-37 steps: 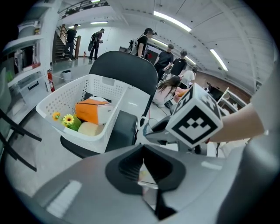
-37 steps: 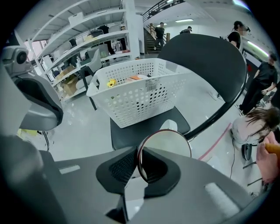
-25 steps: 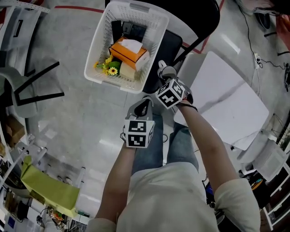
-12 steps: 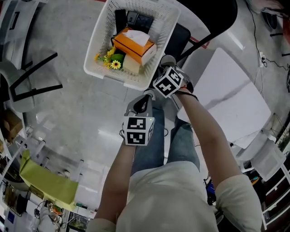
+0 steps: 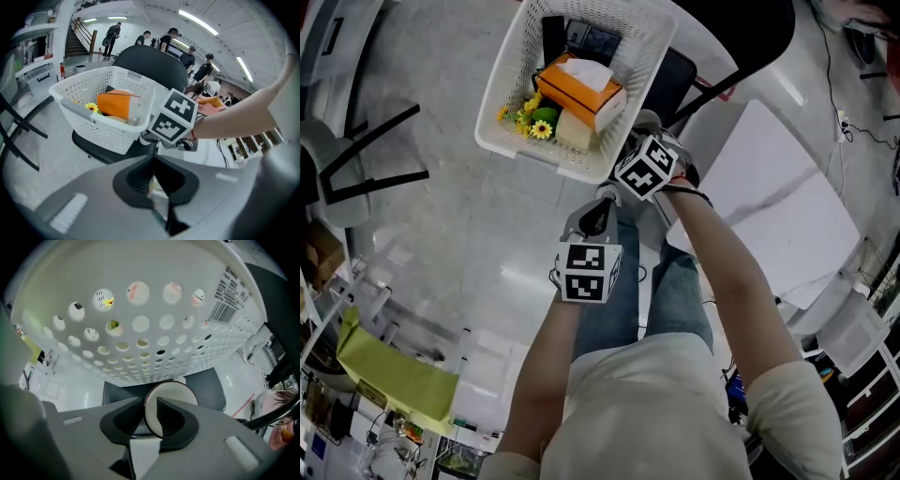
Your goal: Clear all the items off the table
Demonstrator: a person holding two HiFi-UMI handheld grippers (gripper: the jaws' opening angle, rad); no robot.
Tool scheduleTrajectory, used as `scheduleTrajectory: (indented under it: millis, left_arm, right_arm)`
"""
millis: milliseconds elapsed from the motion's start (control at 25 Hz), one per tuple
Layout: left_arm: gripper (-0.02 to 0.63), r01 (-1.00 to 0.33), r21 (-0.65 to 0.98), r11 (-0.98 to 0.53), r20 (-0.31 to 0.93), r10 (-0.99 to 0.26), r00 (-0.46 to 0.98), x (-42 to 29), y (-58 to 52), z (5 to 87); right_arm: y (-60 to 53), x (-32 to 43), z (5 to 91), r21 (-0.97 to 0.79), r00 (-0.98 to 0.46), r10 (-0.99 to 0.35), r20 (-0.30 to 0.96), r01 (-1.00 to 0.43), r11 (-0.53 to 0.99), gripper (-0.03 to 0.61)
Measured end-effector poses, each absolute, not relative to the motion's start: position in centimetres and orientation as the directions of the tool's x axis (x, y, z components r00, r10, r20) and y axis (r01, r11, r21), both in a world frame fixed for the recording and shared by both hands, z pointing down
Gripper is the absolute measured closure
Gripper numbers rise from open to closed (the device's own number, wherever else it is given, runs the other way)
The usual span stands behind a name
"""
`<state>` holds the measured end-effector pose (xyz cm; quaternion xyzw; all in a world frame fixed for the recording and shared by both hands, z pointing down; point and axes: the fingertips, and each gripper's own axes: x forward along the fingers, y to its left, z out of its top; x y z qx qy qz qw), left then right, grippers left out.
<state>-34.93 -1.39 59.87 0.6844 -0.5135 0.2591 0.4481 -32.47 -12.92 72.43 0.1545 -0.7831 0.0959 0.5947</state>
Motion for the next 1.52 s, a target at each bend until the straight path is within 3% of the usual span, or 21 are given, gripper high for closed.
scheduleTrajectory:
  millis: [80, 840, 1520]
  left_arm:
    - [0.604, -0.935, 0.348, -0.07, 0.814, -0.472, 0.338, -35.0, -1.2, 59.8]
    - [0.604, -0.946, 0.316, -0.078, 0.793, -0.526, 0.308, -35.6, -1.5, 57.3]
    - [0.604, -0.946, 0.302, -0.119, 0.747, -0.586, 0.312, -33.8, -1.7, 51.9]
  right_arm:
    - [-13.1, -32.7, 72.2, 0.025, -0.252, -0.122, 0.96, -0.359, 0.933, 0.459]
    - [-12.2, -30.8, 67.5, 0.034, -0.284, -0.179, 0.942, -0.45, 0.892, 0.459]
    - [-8.5, -26.1, 56.7, 0.063, -0.334, -0.309, 0.891, -0.582, 0.811, 0.569]
